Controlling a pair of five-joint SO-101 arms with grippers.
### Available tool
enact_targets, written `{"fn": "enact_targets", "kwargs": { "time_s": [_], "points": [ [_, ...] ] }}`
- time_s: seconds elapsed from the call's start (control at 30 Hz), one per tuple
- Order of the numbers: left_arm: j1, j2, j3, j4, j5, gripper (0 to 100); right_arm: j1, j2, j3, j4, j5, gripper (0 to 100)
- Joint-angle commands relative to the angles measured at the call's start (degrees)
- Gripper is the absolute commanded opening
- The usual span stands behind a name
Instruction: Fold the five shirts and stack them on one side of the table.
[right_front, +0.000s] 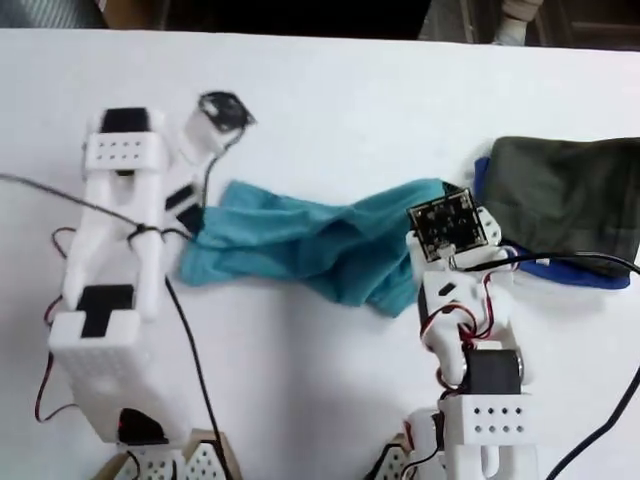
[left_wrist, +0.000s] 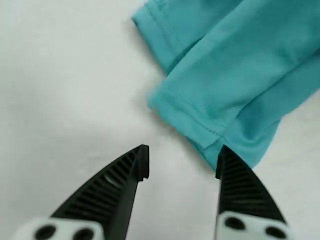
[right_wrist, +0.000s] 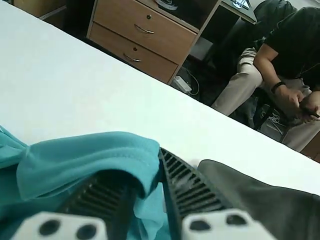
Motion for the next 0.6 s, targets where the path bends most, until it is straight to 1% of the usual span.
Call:
{"fn": "enact_targets", "kwargs": {
  "time_s": [0.0,0.1,0.4,0.5,0.57],
  "points": [
    [1.41,3.08,-1.27,-2.29,0.18,21,0.57,-0.66,-0.35,-1.54,-0.35,2.1],
    [2.29,6.68,-1.45,-4.31,2.73,20,0.31,-0.66,-0.35,-1.54,-0.35,2.1],
    [4.75,9.76,-1.45,-5.36,2.81,20,0.57,-0.66,-0.35,-1.54,-0.35,2.1],
    [4.75,8.79,-1.71,-4.04,2.9,20,0.66,-0.66,-0.35,-1.54,-0.35,2.1],
    [4.48,7.47,-3.38,-0.44,2.99,20,0.66,-0.66,-0.35,-1.36,-0.35,2.1]
  ]
}}
